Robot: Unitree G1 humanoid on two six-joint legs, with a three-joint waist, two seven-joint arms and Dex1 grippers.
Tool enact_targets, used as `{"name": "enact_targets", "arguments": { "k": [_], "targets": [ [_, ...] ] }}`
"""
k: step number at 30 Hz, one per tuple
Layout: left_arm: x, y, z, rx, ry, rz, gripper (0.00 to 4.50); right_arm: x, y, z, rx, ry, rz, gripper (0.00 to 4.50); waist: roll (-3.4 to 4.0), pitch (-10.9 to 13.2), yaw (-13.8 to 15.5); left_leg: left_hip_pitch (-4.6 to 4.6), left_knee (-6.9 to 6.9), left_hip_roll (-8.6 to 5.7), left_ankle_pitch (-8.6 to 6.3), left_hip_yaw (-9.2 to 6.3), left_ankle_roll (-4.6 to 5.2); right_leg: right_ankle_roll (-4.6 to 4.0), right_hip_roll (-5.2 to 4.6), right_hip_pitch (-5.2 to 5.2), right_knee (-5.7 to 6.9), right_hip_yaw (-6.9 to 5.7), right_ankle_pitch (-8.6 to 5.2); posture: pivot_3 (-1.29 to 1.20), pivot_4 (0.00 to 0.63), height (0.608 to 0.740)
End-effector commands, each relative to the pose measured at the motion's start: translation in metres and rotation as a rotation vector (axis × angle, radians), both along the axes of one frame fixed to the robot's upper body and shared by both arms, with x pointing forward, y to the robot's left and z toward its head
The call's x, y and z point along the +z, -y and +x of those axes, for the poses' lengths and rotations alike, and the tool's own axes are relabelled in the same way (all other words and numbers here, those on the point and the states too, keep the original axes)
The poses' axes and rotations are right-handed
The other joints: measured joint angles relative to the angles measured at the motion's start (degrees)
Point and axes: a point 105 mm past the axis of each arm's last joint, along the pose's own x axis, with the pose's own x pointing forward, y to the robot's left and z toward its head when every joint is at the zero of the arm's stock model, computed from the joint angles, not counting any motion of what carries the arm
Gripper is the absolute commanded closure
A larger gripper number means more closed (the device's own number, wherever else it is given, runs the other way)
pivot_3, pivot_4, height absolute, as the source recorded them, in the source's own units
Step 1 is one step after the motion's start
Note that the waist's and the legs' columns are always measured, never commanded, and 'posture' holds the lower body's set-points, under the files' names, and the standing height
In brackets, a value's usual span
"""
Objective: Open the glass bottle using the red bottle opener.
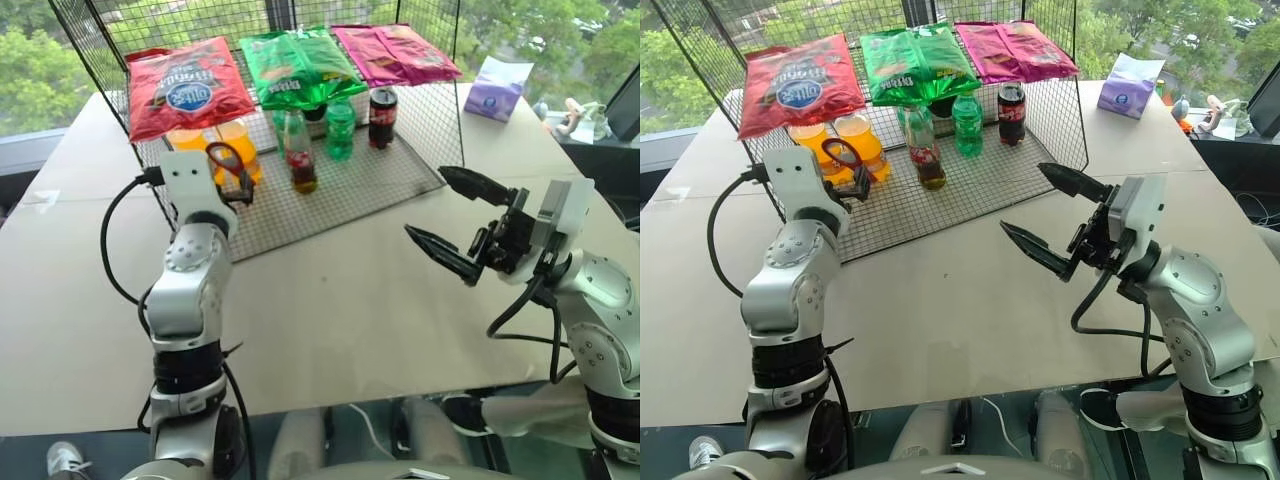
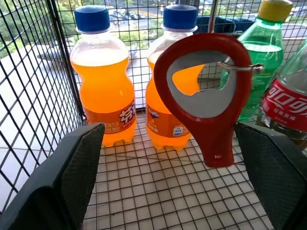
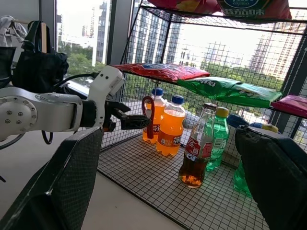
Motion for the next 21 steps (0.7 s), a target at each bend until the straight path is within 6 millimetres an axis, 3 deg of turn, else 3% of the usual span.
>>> {"name": "enact_targets", "arguments": {
  "k": [1, 8, 11, 19, 21],
  "targets": [
    [0.017, -0.002, 0.001, 0.014, 0.07, 0.015, 0.04, 0.01, -0.003, -0.01, 0.014, 0.057, -0.001, 0.0, 0.0, 0.0, 0.0, 0.0, 0.0, 0.0, 0.0, 0.0, 0.0, 0.0, 0.0, 0.0, 0.0, 0.0, 0.0, 0.0, 0.15, 0.74],
    [0.019, 0.001, 0.007, -0.058, 0.087, 0.005, 0.04, 0.012, -0.004, -0.01, 0.007, 0.061, 0.0, 0.0, 0.0, 0.0, 0.0, 0.0, 0.0, 0.0, 0.0, 0.01, 0.0, 0.0, 0.0, 0.0, 0.0, 0.0, 0.0, 0.0, 0.15, 0.74],
    [0.019, 0.007, 0.008, -0.123, 0.087, -0.003, 0.79, 0.012, -0.004, -0.009, 0.005, 0.062, 0.002, 0.0, 0.0, 0.0, 0.0, 0.0, 0.0, 0.0, 0.0, 0.01, 0.0, 0.0, 0.0, 0.0, 0.0, 0.0, 0.0, 0.0, 0.15, 0.74],
    [0.018, 0.013, 0.005, -0.185, 0.084, 0.027, 4.42, 0.011, -0.002, -0.009, -0.002, 0.059, 0.002, 0.0, 0.0, 0.0, 0.0, 0.0, 0.0, 0.0, 0.0, 0.0, 0.0, 0.0, 0.0, 0.0, 0.0, 0.0, 0.0, 0.0, 0.15, 0.74],
    [0.017, 0.012, 0.004, -0.187, 0.083, 0.035, 4.42, 0.01, -0.002, -0.009, -0.004, 0.058, 0.002, 0.0, 0.0, 0.0, 0.0, 0.0, 0.0, 0.0, 0.0, 0.01, 0.0, 0.0, 0.0, 0.0, 0.0, 0.0, 0.0, 0.0, 0.15, 0.74]
  ]
}}
